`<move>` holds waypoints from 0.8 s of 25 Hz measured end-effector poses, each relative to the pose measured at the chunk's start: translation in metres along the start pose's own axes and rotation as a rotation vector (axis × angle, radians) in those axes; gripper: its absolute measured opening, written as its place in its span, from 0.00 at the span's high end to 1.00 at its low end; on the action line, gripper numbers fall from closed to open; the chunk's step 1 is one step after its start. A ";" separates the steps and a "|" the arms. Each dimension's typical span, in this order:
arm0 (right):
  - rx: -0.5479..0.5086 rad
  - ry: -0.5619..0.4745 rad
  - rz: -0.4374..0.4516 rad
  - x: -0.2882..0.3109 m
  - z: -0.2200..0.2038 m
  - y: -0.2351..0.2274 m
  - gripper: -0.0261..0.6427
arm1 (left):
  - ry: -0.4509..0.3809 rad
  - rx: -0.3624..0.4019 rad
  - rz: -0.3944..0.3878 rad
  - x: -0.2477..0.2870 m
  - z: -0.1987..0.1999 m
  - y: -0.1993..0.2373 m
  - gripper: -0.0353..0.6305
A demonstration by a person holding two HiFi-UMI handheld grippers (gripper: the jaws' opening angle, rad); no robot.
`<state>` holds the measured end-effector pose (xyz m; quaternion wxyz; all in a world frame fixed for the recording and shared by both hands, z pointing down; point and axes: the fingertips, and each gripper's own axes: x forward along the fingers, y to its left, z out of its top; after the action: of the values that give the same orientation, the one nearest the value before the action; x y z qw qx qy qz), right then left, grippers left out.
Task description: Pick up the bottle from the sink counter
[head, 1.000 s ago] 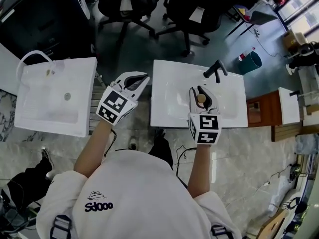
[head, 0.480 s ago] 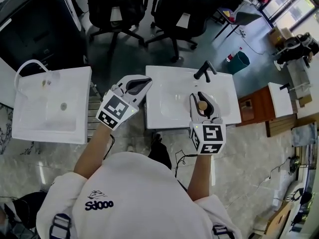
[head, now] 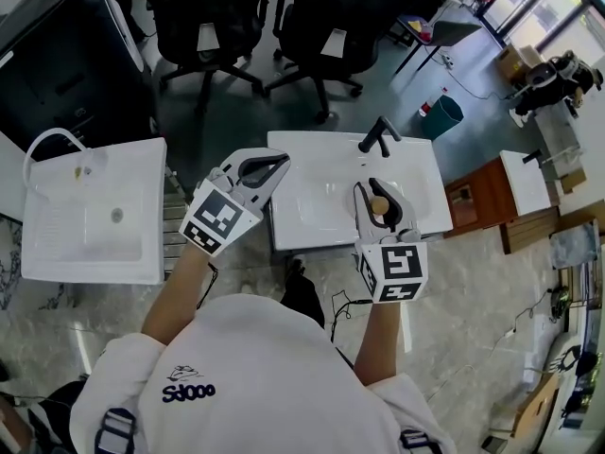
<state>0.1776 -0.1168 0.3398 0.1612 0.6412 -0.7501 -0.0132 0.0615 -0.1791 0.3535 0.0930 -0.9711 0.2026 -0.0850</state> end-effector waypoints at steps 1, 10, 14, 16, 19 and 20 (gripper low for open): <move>-0.002 -0.001 0.002 -0.001 0.001 0.000 0.82 | -0.001 -0.002 -0.003 0.000 0.000 0.000 0.94; -0.005 -0.006 0.008 -0.003 0.004 0.004 0.82 | 0.005 -0.012 -0.013 0.000 -0.005 -0.002 0.94; -0.006 -0.005 0.010 -0.002 0.003 0.007 0.82 | -0.001 -0.027 -0.018 -0.001 -0.007 -0.002 0.94; -0.005 -0.002 0.012 -0.001 0.002 0.008 0.82 | 0.001 -0.027 -0.019 -0.001 -0.008 -0.002 0.94; -0.002 0.003 0.017 0.001 0.001 0.008 0.82 | 0.006 -0.028 -0.020 -0.001 -0.010 -0.001 0.94; -0.002 0.004 0.018 0.002 0.001 0.008 0.82 | 0.008 -0.029 -0.019 0.000 -0.010 -0.001 0.94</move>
<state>0.1694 -0.1178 0.3411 0.1635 0.6345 -0.7554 -0.0112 0.0597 -0.1800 0.3637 0.0774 -0.9739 0.1948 -0.0869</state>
